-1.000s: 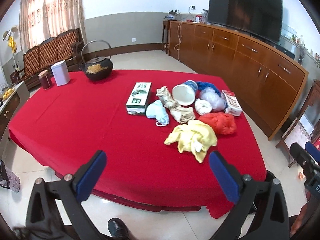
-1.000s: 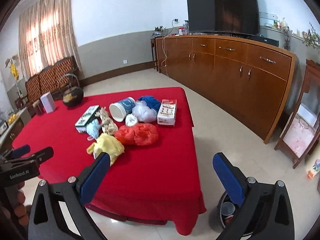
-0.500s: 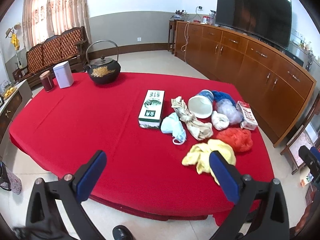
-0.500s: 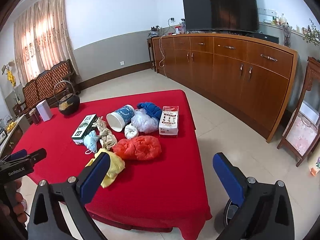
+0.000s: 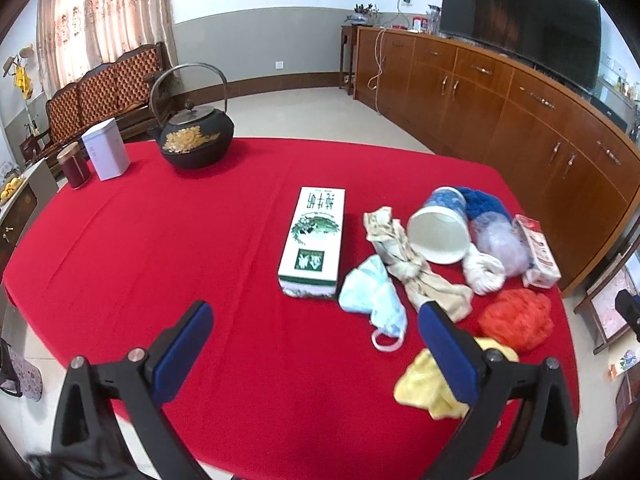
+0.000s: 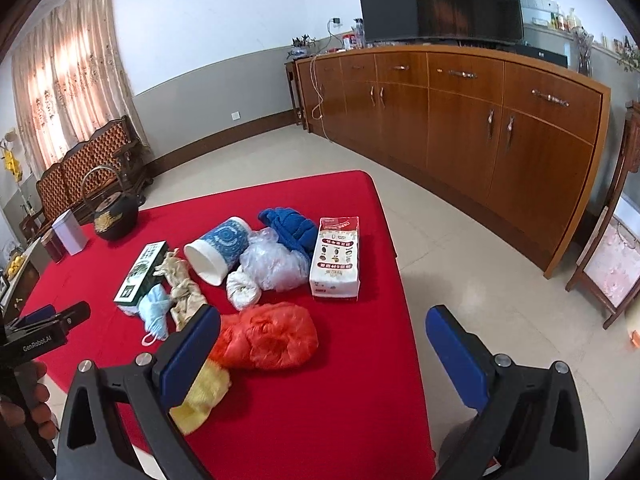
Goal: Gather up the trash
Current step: 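Move both tools back toward the trash on the red table, then grasp the green-white milk carton with the left tool while the right tool grasps the white snack bag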
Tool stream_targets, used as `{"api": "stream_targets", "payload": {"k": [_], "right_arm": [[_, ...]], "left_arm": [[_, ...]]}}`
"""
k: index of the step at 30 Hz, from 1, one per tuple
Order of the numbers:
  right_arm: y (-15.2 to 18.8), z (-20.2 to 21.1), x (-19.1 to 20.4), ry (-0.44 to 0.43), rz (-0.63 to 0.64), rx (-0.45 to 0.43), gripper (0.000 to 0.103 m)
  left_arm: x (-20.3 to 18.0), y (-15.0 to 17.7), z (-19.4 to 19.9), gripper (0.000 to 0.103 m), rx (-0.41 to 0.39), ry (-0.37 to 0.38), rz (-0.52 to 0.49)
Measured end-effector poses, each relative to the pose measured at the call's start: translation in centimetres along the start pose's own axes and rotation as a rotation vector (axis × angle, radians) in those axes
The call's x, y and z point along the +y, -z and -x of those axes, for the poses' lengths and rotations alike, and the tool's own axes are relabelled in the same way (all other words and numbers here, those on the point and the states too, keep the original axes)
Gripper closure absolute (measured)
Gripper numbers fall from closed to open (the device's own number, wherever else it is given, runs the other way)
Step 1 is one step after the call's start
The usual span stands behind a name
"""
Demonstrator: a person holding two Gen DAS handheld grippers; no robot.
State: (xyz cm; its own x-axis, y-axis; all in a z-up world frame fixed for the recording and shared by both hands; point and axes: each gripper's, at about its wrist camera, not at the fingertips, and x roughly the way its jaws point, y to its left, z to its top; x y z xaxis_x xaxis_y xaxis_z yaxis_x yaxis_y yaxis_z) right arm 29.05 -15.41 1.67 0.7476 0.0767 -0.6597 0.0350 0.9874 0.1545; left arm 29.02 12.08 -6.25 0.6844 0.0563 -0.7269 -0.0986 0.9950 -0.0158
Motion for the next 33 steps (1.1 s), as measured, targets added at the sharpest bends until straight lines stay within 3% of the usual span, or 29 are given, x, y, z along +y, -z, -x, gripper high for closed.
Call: {"api": "stream_targets", "payload": {"k": [26,29,33], "right_arm": [[-3.4,-13.9,-1.5,0.043,-0.062,0.142,0.000],[-3.7,-15.0,-1.6,0.041,-0.067,0.158,0.000],[-3.8,-16.2,-1.6,0.051,-0.063,0.176,0.002]], "left_arm": [[-0.5,-2.8,-10.1,0.004,0.092,-0.042,-0.015],[-0.5,-2.9,-11.0,0.013,0.110,-0.040,-0.015],[-0.5,-2.6,-12.0,0.032,0.149,0.001,0.004]]}}
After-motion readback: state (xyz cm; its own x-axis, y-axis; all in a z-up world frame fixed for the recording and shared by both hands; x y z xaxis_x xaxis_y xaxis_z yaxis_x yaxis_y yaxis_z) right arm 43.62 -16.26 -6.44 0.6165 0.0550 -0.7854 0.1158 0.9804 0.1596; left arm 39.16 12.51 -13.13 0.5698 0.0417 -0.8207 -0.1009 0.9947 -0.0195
